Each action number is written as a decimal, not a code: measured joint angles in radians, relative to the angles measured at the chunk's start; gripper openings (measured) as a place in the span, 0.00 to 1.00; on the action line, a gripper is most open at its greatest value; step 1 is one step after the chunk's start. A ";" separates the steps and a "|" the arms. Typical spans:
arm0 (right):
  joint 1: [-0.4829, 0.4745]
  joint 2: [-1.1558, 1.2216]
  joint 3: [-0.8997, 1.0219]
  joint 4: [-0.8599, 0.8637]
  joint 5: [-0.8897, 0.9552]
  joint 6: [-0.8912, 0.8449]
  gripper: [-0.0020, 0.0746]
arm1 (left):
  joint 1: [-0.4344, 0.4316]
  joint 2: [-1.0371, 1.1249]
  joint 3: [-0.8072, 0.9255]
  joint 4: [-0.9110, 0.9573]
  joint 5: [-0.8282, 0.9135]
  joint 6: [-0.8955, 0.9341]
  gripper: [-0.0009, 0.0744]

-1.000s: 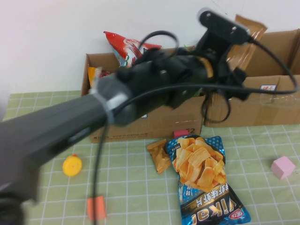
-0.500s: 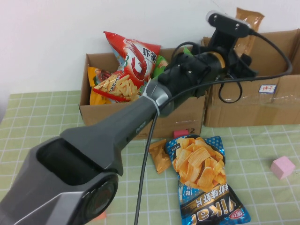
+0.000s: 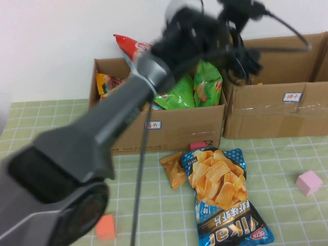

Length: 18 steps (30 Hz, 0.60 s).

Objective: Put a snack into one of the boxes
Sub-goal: Pick up the biscuit

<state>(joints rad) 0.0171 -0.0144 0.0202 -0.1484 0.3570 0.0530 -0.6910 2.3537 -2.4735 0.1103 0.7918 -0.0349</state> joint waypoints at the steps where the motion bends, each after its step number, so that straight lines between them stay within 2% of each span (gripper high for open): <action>1: 0.000 0.000 0.000 0.000 0.000 0.000 0.02 | 0.000 -0.032 -0.008 0.010 0.051 0.027 0.74; 4: 0.000 0.000 0.000 0.000 0.000 0.000 0.02 | 0.000 -0.104 -0.021 0.046 0.217 0.121 0.59; 7: 0.000 0.000 0.000 0.000 0.000 0.000 0.02 | 0.000 -0.127 -0.027 0.097 0.388 0.154 0.38; 11: 0.000 0.000 0.000 0.000 0.000 0.000 0.02 | 0.000 -0.133 0.029 0.092 0.450 0.163 0.13; 14: 0.000 0.000 0.000 0.000 0.000 0.000 0.02 | -0.015 -0.160 0.106 0.057 0.458 0.169 0.05; 18: 0.000 0.000 0.000 0.000 0.000 0.000 0.02 | -0.049 -0.227 0.236 0.053 0.458 0.172 0.02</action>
<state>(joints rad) 0.0171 -0.0144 0.0202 -0.1484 0.3570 0.0530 -0.7396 2.1267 -2.2374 0.1631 1.2501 0.1367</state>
